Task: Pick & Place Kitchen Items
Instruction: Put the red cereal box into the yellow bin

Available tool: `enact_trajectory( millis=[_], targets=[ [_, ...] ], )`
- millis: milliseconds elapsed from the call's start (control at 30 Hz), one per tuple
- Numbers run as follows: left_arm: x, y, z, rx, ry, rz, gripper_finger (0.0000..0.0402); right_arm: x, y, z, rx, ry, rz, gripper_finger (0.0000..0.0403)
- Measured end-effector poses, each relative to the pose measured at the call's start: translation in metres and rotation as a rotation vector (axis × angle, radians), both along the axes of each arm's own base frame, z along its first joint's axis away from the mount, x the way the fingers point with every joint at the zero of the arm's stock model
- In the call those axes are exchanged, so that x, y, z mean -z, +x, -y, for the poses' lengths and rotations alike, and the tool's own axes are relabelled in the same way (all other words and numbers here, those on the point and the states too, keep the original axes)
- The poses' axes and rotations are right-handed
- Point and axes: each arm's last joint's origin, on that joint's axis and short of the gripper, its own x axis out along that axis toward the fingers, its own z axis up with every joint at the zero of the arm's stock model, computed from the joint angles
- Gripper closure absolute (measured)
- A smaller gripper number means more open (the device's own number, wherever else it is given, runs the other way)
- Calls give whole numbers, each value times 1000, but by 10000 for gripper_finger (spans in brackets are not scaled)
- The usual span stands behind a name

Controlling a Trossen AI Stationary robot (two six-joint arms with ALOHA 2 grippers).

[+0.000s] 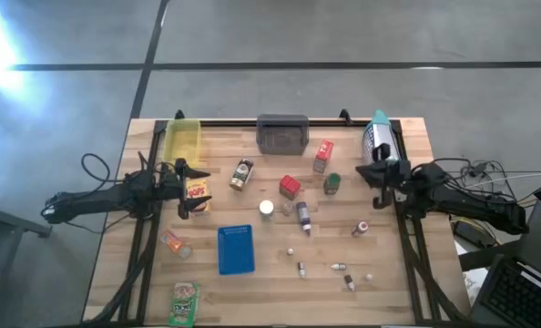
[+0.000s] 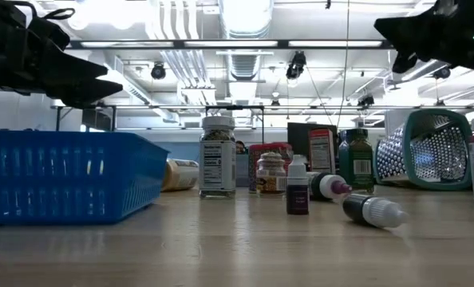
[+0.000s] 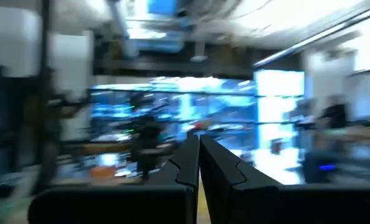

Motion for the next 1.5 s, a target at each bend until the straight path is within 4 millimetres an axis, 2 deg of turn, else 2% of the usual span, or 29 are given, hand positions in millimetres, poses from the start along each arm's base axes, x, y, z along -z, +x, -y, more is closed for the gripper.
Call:
enact_trajectory(
  millis=[167,267,433,600,700,967,1200,1500],
  targets=[
    [0,0,0,0,0,0,39,-6,-4,7,307,-11,67,394],
    [0,0,0,1,0,0,39,-13,-4,8,345,-53,105,394],
    [0,0,0,1,0,-1,39,-21,8,12,344,-53,7,394],
    [0,0,0,1,0,0,39,-17,23,17,321,-12,-106,394],
    [0,0,0,1,0,0,39,-21,27,17,307,-22,-112,394],
    [0,0,0,0,0,0,39,-9,31,18,281,45,-207,394],
    [0,0,0,1,0,0,39,-14,30,18,316,-37,-208,394],
    [0,0,0,0,0,0,39,-19,30,18,250,142,-117,394]
  ],
)
